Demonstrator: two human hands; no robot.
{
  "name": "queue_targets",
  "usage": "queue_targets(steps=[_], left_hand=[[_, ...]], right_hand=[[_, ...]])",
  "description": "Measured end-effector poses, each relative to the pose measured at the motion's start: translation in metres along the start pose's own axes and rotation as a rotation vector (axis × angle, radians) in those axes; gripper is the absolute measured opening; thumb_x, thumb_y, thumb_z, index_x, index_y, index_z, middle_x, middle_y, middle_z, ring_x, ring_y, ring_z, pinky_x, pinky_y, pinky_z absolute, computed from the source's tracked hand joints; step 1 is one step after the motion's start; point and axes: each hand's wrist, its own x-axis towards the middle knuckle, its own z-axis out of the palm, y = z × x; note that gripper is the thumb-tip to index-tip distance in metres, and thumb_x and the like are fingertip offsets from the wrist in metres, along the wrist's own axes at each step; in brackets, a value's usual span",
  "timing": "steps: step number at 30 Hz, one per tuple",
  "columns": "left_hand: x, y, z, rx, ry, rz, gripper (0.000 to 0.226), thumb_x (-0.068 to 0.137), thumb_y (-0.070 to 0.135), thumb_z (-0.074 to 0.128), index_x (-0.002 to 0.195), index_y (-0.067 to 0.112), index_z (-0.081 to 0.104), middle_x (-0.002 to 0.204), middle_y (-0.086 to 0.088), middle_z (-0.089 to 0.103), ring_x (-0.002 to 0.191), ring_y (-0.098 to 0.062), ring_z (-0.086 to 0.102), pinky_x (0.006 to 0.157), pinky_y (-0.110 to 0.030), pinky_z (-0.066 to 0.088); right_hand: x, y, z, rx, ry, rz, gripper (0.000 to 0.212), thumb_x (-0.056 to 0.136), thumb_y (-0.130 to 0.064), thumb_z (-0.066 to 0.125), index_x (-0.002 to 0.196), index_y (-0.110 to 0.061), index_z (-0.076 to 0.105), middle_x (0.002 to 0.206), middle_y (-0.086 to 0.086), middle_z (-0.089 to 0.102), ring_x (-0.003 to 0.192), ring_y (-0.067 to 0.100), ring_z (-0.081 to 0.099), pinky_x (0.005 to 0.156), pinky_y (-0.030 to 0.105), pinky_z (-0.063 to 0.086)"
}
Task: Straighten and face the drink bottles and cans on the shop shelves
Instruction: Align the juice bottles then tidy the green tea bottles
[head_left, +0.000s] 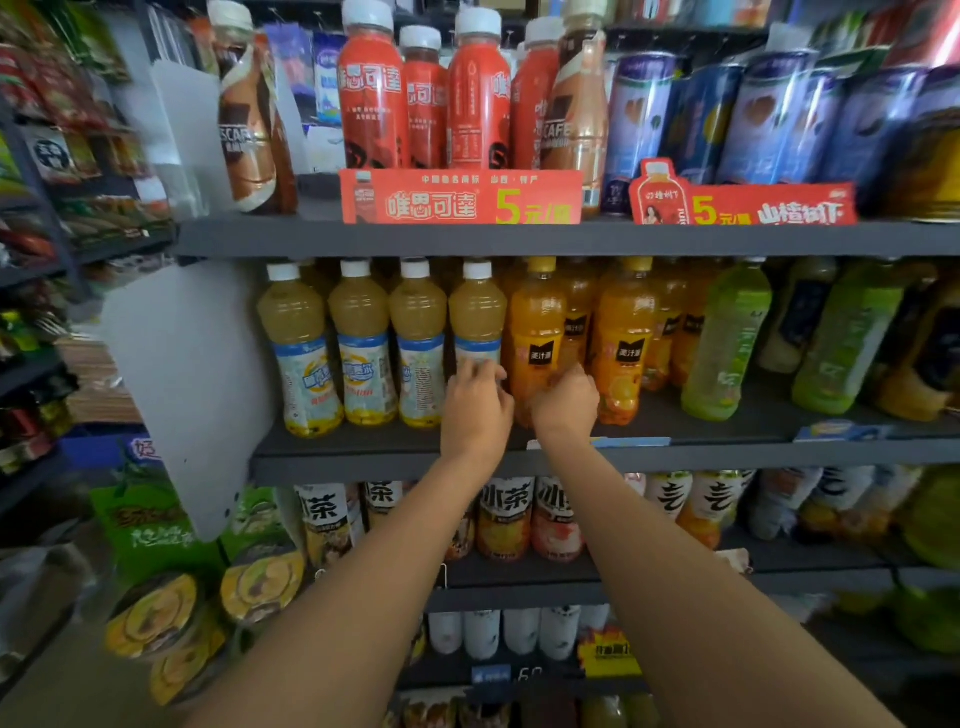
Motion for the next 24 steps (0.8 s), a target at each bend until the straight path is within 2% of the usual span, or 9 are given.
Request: queue_targets(steps=[3, 6, 8, 10, 12, 16, 18, 21, 24], left_hand=[[-0.003, 0.006, 0.007, -0.027, -0.076, 0.009, 0.031, 0.092, 0.009, 0.046, 0.121, 0.009, 0.056, 0.125, -0.009, 0.049, 0.117, -0.026, 0.048, 0.1, -0.034, 0.039], [-0.003, 0.015, 0.009, -0.058, -0.117, -0.007, 0.033, 0.092, 0.011, 0.048, 0.125, 0.009, 0.055, 0.13, -0.008, 0.047, 0.121, -0.022, 0.046, 0.098, -0.023, 0.032], [-0.003, 0.022, 0.012, -0.09, -0.138, -0.041, 0.034, 0.093, 0.012, 0.048, 0.126, 0.012, 0.055, 0.137, -0.009, 0.043, 0.127, -0.022, 0.042, 0.099, -0.019, 0.028], [0.0, 0.03, 0.016, -0.108, -0.169, -0.091, 0.036, 0.093, 0.014, 0.048, 0.129, 0.016, 0.053, 0.146, -0.012, 0.033, 0.134, -0.025, 0.034, 0.108, -0.028, 0.028], [0.002, 0.037, 0.021, -0.091, -0.196, -0.145, 0.04, 0.093, 0.015, 0.048, 0.133, 0.02, 0.049, 0.149, -0.013, 0.026, 0.137, -0.029, 0.03, 0.11, -0.033, 0.029], [0.001, 0.046, 0.033, -0.057, -0.191, -0.207, 0.04, 0.093, 0.017, 0.049, 0.133, 0.022, 0.048, 0.139, -0.015, 0.033, 0.13, -0.033, 0.036, 0.109, -0.037, 0.031], [0.0, 0.048, 0.038, -0.047, -0.187, -0.224, 0.041, 0.092, 0.016, 0.05, 0.133, 0.022, 0.048, 0.138, -0.013, 0.034, 0.127, -0.032, 0.038, 0.108, -0.036, 0.033], [0.001, 0.049, 0.039, -0.052, -0.172, -0.224, 0.041, 0.091, 0.014, 0.051, 0.131, 0.021, 0.05, 0.14, -0.011, 0.034, 0.129, -0.029, 0.037, 0.108, -0.034, 0.031], [0.003, 0.049, 0.039, -0.054, -0.18, -0.225, 0.042, 0.09, 0.013, 0.052, 0.13, 0.021, 0.05, 0.142, -0.01, 0.033, 0.129, -0.029, 0.038, 0.108, -0.035, 0.033]], right_hand=[[0.007, 0.015, -0.019, -0.004, 0.12, 0.011, 0.023, 0.09, -0.005, 0.05, 0.112, -0.001, 0.055, 0.119, 0.018, 0.057, 0.111, 0.034, 0.054, 0.086, 0.037, 0.045], [0.024, 0.029, -0.04, 0.034, 0.184, 0.143, 0.042, 0.089, -0.011, 0.055, 0.128, 0.001, 0.042, 0.134, 0.02, 0.041, 0.124, 0.037, 0.04, 0.097, 0.041, 0.038], [0.035, 0.035, -0.049, 0.017, 0.111, 0.224, 0.06, 0.088, -0.016, 0.059, 0.138, 0.0, 0.029, 0.142, 0.02, 0.031, 0.131, 0.038, 0.032, 0.103, 0.043, 0.034], [0.046, 0.039, -0.052, -0.022, 0.029, 0.236, 0.069, 0.087, -0.019, 0.06, 0.141, -0.001, 0.022, 0.146, 0.018, 0.027, 0.134, 0.038, 0.028, 0.107, 0.043, 0.031], [0.057, 0.041, -0.052, -0.033, -0.026, 0.226, 0.071, 0.087, -0.022, 0.061, 0.142, -0.001, 0.02, 0.147, 0.018, 0.029, 0.134, 0.038, 0.029, 0.107, 0.044, 0.031], [0.073, 0.046, -0.049, -0.061, -0.126, 0.2, 0.062, 0.089, -0.026, 0.057, 0.138, -0.006, 0.026, 0.141, 0.019, 0.04, 0.13, 0.038, 0.036, 0.104, 0.046, 0.035], [0.074, 0.05, -0.047, -0.078, -0.14, 0.151, 0.059, 0.086, -0.027, 0.062, 0.134, -0.007, 0.034, 0.137, 0.018, 0.044, 0.127, 0.038, 0.04, 0.103, 0.045, 0.036], [0.069, 0.05, -0.038, -0.053, -0.181, 0.069, 0.067, 0.073, -0.029, 0.075, 0.128, -0.009, 0.042, 0.129, 0.016, 0.052, 0.12, 0.038, 0.048, 0.1, 0.047, 0.044], [0.064, 0.045, -0.029, -0.042, -0.203, 0.01, 0.074, 0.071, -0.031, 0.077, 0.13, -0.01, 0.039, 0.133, 0.015, 0.05, 0.121, 0.038, 0.047, 0.099, 0.048, 0.044]])
